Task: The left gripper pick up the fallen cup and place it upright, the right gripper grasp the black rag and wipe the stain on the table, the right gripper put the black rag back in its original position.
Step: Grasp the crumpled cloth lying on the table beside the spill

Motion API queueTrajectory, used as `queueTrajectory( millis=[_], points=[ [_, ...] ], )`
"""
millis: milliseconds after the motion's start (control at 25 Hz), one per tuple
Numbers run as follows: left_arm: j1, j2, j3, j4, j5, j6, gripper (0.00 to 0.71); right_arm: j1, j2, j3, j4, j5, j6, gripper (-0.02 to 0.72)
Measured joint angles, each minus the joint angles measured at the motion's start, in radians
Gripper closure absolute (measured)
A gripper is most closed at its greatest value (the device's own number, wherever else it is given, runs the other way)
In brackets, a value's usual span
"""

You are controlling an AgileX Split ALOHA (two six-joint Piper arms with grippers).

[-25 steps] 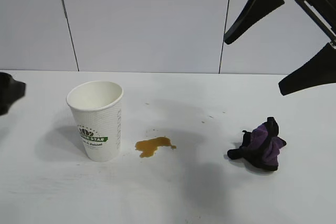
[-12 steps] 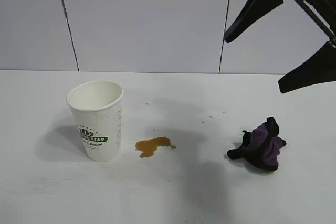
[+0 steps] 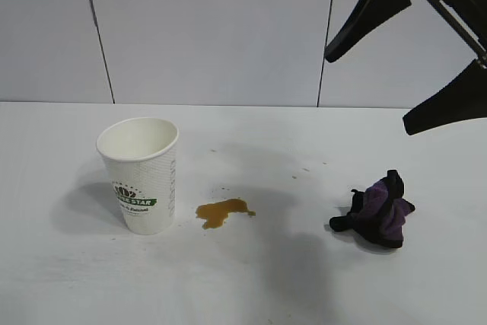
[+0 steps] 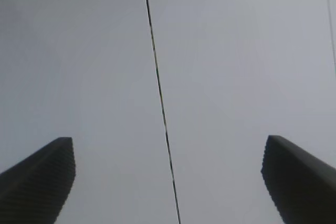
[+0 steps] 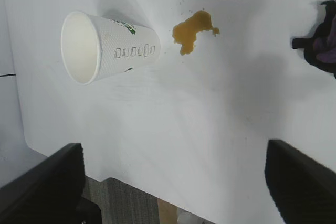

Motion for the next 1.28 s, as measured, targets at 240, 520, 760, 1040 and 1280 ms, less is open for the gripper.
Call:
queueTrajectory(
  millis=[240,520,760,1040,1280],
  points=[
    [0.000,-0.204,-0.005,-0.003,0.072,-0.084,0.016,0.000,0.000,0.000,0.000,0.000,-0.001,0.064],
    [0.000,-0.356,0.036,0.010,0.269,-0.248,0.016,0.000,0.000,0.000,0.000,0.000,-0.003,0.064],
    [0.000,-0.402,0.120,0.511,0.468,-0.733,0.016,0.000,0.000,0.000,0.000,0.000,-0.006,0.064],
    [0.000,-0.402,0.116,1.410,1.035,-1.648,0.016,0.000,0.000,0.000,0.000,0.009,-0.006,0.064],
    [0.000,-0.402,0.115,1.623,1.316,-1.838,0.016,0.000,0.000,0.000,0.000,0.008,-0.006,0.064]
  ],
)
